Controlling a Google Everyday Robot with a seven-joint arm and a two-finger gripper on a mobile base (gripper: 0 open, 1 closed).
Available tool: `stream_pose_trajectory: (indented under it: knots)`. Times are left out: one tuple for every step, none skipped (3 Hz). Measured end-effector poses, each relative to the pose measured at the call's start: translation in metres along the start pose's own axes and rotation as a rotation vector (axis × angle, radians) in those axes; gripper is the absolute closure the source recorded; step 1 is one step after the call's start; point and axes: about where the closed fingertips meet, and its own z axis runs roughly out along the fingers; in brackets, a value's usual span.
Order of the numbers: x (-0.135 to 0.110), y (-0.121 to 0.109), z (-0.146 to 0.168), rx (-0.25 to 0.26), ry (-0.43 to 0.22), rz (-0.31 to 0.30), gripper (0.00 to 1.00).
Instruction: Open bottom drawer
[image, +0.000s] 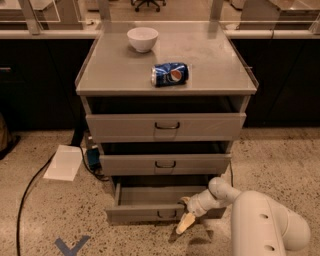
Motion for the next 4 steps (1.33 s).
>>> stream_pose_trajectory:
  knots:
    - [0.009, 0.015, 0.000, -0.021, -0.014, 0.026, 0.00]
    - [0.016, 0.042, -0.004, -0.039, -0.039, 0.061, 0.00]
    - [0.016, 0.042, -0.004, -0.039, -0.039, 0.061, 0.00]
    - [0.020, 0.048, -0.001, -0.052, -0.055, 0.067, 0.00]
